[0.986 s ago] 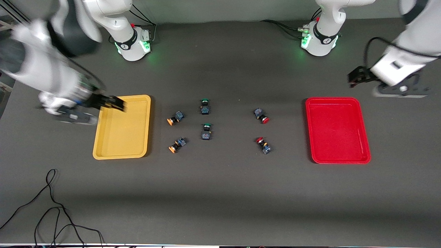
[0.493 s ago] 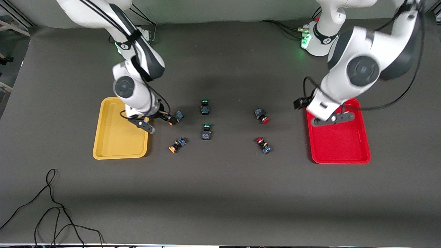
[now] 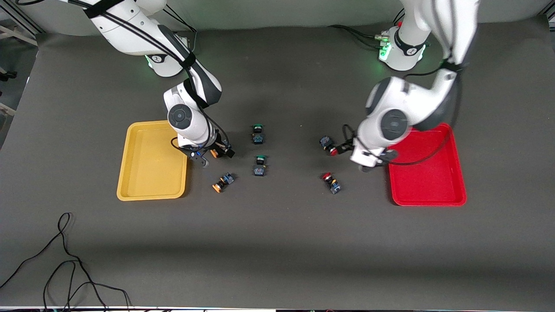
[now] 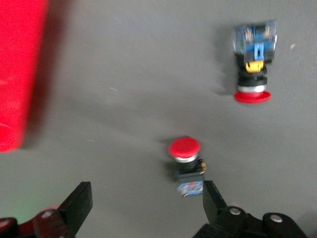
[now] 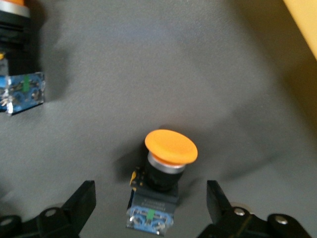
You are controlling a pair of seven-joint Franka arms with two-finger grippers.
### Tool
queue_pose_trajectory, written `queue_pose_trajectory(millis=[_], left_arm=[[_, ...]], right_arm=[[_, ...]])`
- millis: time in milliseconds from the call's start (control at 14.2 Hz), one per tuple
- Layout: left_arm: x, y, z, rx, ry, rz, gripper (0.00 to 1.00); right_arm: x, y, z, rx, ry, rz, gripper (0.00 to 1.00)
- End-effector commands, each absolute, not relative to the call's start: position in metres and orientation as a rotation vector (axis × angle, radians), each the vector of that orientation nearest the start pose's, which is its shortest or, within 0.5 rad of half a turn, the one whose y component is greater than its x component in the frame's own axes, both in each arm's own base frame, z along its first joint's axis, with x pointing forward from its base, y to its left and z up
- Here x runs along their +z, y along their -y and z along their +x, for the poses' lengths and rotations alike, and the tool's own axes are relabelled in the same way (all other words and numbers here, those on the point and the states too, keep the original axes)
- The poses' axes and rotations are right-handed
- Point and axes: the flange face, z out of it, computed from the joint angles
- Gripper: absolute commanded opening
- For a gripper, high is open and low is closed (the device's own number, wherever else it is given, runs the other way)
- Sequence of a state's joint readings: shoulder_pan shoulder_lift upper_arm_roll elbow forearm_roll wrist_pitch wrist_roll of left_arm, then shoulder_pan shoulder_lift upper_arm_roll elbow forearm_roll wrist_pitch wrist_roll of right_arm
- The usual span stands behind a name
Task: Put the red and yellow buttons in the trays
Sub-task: 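Grasp the yellow button with the right gripper while the left gripper grasps the red button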
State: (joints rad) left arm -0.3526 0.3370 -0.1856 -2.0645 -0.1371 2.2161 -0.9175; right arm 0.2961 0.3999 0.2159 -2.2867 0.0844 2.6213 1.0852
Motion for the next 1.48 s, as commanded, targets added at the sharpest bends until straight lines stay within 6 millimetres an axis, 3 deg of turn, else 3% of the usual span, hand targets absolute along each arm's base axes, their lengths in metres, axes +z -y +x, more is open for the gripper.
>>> queue_pose_trajectory(millis=[0, 70, 211, 423, 634, 704, 775, 845, 915, 986, 1056, 1197, 1268, 1408], left_arm=[[0.224, 0.308, 0.466, 0.358, 0.812, -3.012, 0.99], [0.215, 0.311, 0.464, 0.360, 0.806, -3.012, 0.98], [0.201, 0.312, 0.466, 0.357, 0.829, -3.014, 0.98], [0.183, 0.314, 0.467, 0.340, 0.851, -3.026, 0.97], [0.175, 0.325, 0.463, 0.342, 0.911, -3.040, 0.90], [0.175, 0.325, 0.463, 0.345, 0.910, -3.039, 0.77], [0.176, 0.325, 0.463, 0.344, 0.908, -3.042, 0.47], [0.180, 0.326, 0.464, 0.340, 0.905, -3.045, 0.07], [0.186, 0.326, 0.465, 0.334, 0.906, -3.048, 0.00], [0.194, 0.327, 0.468, 0.327, 0.904, -3.056, 0.00], [0.207, 0.327, 0.472, 0.318, 0.900, -3.064, 0.00], [0.246, 0.324, 0.485, 0.357, 0.878, -3.046, 0.00], [0.271, 0.314, 0.499, 0.408, 0.870, -3.016, 0.00], [0.326, 0.273, 0.529, 0.538, 0.795, -2.980, 0.00]], right_arm=[[0.167, -0.259, 0.456, 0.180, -1.033, -2.899, 0.42], [0.167, -0.258, 0.456, 0.179, -1.028, -2.901, 0.22], [0.172, -0.258, 0.458, 0.170, -1.022, -2.900, 0.04], [0.207, -0.254, 0.470, 0.114, -1.014, -2.884, 0.02], [0.280, -0.253, 0.489, 0.180, -1.032, -2.927, 0.02], [0.309, -0.251, 0.494, 0.206, -1.014, -2.948, 0.02], [0.331, -0.237, 0.500, 0.222, -1.003, -2.965, 0.02], [0.350, -0.220, 0.504, 0.217, -0.968, -2.973, 0.02], [0.366, -0.200, 0.505, 0.193, -0.916, -2.978, 0.02], [0.374, -0.171, 0.505, 0.179, -0.893, -2.979, 0.02], [0.373, -0.140, 0.505, 0.189, -0.889, -2.973, 0.02], [0.354, -0.114, 0.496, 0.283, -0.857, -2.889, 0.02], [0.342, -0.097, 0.494, 0.308, -0.852, -2.883, 0.02], [0.305, -0.068, 0.481, 0.345, -0.851, -2.893, 0.02]])
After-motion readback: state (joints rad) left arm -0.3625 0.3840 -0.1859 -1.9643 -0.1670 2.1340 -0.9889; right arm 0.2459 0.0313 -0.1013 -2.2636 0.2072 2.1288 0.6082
